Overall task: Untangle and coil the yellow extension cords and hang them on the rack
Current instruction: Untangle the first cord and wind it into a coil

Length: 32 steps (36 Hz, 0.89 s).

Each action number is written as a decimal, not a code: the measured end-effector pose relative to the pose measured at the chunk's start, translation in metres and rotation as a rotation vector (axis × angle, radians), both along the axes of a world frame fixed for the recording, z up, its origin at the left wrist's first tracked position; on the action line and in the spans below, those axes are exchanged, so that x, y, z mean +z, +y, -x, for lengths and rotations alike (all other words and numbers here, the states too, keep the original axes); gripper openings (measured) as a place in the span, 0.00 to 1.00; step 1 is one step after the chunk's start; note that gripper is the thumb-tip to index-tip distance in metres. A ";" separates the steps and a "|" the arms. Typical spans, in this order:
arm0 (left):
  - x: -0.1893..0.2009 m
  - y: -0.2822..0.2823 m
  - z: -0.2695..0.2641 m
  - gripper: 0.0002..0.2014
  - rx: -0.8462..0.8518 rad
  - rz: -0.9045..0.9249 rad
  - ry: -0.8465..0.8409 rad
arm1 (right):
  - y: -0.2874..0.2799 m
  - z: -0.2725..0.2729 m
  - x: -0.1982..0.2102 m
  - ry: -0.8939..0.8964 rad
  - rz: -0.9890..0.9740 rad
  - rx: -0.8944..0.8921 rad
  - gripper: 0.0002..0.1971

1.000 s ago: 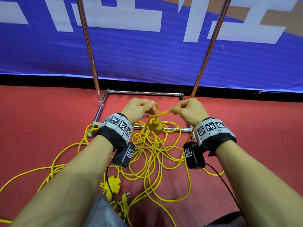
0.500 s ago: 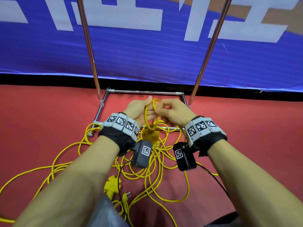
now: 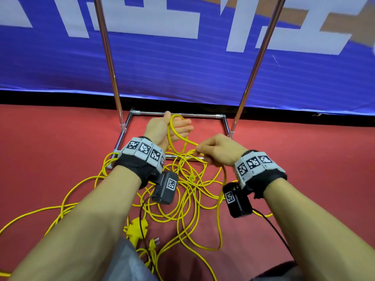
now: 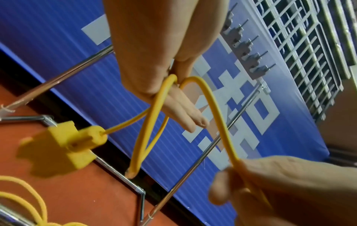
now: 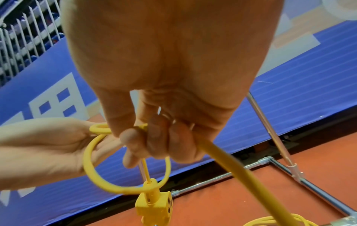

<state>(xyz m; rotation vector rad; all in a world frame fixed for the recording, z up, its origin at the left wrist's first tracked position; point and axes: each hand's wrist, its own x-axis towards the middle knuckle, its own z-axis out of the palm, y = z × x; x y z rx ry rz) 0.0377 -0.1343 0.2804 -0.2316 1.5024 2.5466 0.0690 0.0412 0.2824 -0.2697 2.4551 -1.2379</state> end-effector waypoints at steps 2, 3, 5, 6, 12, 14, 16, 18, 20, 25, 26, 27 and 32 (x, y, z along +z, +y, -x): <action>0.002 0.001 0.000 0.23 0.030 -0.073 -0.003 | -0.009 0.001 -0.001 -0.001 0.025 0.000 0.14; 0.003 0.000 0.000 0.24 0.040 -0.112 -0.007 | -0.012 0.002 -0.002 -0.020 0.057 -0.007 0.14; 0.003 -0.002 -0.001 0.25 0.046 -0.200 -0.024 | -0.014 0.005 -0.003 -0.064 0.142 -0.029 0.14; 0.003 -0.003 -0.001 0.25 0.036 -0.225 -0.027 | -0.014 0.006 -0.003 -0.083 0.172 -0.035 0.15; 0.002 0.005 -0.007 0.22 -0.155 -0.020 -0.033 | -0.024 0.004 0.000 -0.088 0.217 -0.023 0.16; 0.002 0.010 -0.009 0.21 -0.183 0.034 -0.024 | -0.029 0.005 0.002 -0.068 0.265 -0.047 0.16; 0.001 0.013 -0.009 0.21 -0.197 0.118 0.001 | -0.031 0.007 0.004 -0.066 0.325 -0.073 0.17; 0.002 0.015 -0.007 0.18 -0.146 0.131 0.035 | -0.032 0.005 0.006 -0.095 0.373 -0.073 0.17; 0.006 0.014 -0.004 0.15 -0.045 0.044 0.052 | -0.028 0.001 0.004 -0.168 0.360 -0.049 0.18; 0.011 -0.003 0.008 0.13 0.050 -0.100 0.039 | -0.007 -0.010 -0.011 -0.270 0.163 0.079 0.16; 0.012 -0.004 0.008 0.13 0.015 -0.052 0.044 | -0.005 -0.011 -0.012 -0.259 0.158 0.099 0.15; 0.013 -0.005 0.006 0.13 -0.026 0.003 0.049 | -0.003 -0.012 -0.012 -0.246 0.159 0.110 0.15; 0.009 0.003 0.000 0.12 -0.158 0.163 0.072 | -0.015 -0.011 -0.007 -0.180 0.228 0.098 0.15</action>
